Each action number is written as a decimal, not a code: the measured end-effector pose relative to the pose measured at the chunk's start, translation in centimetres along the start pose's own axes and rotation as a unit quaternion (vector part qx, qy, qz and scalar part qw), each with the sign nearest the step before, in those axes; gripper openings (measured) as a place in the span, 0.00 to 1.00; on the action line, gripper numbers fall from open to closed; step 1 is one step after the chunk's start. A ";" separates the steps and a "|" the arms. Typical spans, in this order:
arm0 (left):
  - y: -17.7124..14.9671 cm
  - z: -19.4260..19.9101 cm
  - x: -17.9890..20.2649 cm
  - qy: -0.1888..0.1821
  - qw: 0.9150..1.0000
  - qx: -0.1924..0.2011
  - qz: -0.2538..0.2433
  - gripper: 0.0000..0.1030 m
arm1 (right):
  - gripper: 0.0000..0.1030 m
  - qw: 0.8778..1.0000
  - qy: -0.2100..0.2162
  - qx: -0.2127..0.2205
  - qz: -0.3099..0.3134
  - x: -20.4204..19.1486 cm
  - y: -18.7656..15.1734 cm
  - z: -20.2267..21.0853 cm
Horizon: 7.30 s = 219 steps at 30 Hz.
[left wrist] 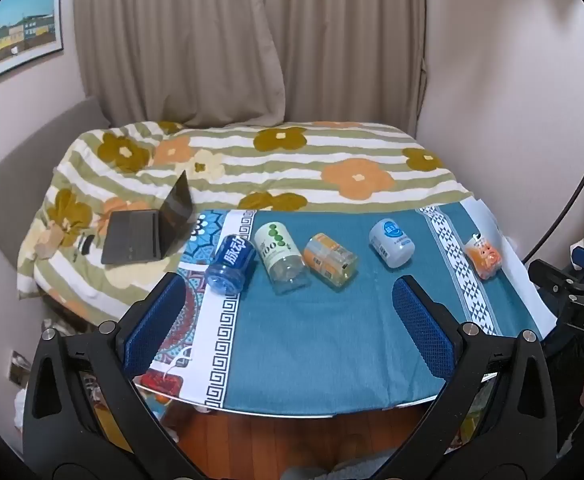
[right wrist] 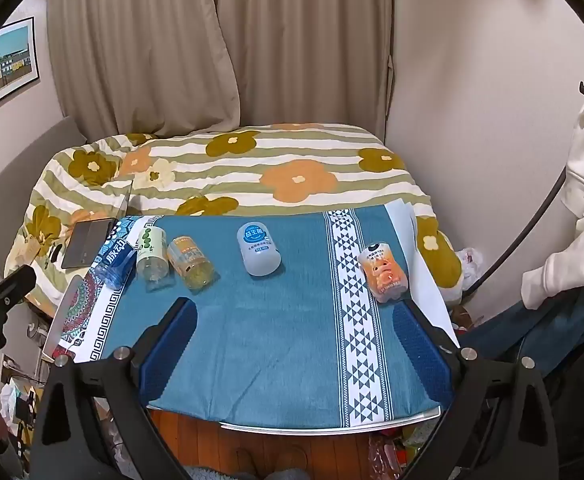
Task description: Flip cup upright
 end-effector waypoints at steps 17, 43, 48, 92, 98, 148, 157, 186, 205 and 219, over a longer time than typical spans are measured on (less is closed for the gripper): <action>-0.1 0.2 -0.3 -0.002 1.000 0.001 0.000 1.00 | 0.95 1.000 0.000 0.004 -0.001 0.0 0.2 0.0; -0.3 0.4 -0.3 0.001 1.000 -0.001 0.002 1.00 | 0.95 1.000 0.002 0.004 -0.002 0.0 0.2 -0.2; -0.3 0.3 -0.1 0.000 1.000 -0.005 0.005 1.00 | 0.95 1.000 0.002 0.004 -0.001 0.0 0.1 -0.2; 1.3 -8.3 -0.3 0.048 0.990 -0.086 0.101 1.00 | 0.95 0.998 0.056 -0.027 0.030 2.2 1.3 -6.0; 2.0 -13.7 -0.9 0.049 0.984 -0.127 0.116 1.00 | 0.95 0.997 0.060 -0.048 0.026 2.3 2.0 -9.5; -1.1 -30.9 -2.5 0.065 0.943 -0.311 0.096 0.68 | 0.95 0.983 0.070 -0.167 0.003 -0.2 5.5 -24.6; -0.7 -26.2 -1.6 0.058 0.955 -0.275 0.097 0.68 | 0.95 0.988 0.075 -0.136 0.006 0.1 5.2 -21.2; -12.6 -18.8 9.1 -0.050 0.971 -0.222 0.080 0.67 | 0.95 0.991 0.057 -0.118 0.014 4.2 -7.1 -13.2; -13.8 -20.9 8.6 -0.020 0.967 -0.244 0.065 0.84 | 0.95 0.989 0.060 -0.136 0.007 4.6 -8.0 -14.7; -12.0 -17.5 8.6 0.000 0.970 -0.240 0.035 1.00 | 0.95 0.988 0.086 -0.127 0.019 4.4 -5.3 -13.9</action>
Point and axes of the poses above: each gripper's, at about its wrist camera, not at the fingertips, and z roughly against the way its jaws point, x to its right, y to its top, the point moved 4 cm from there along -z, roughly the way its jaws point, and after that the axes turned 15 degrees about z, right-handed, at the moved point
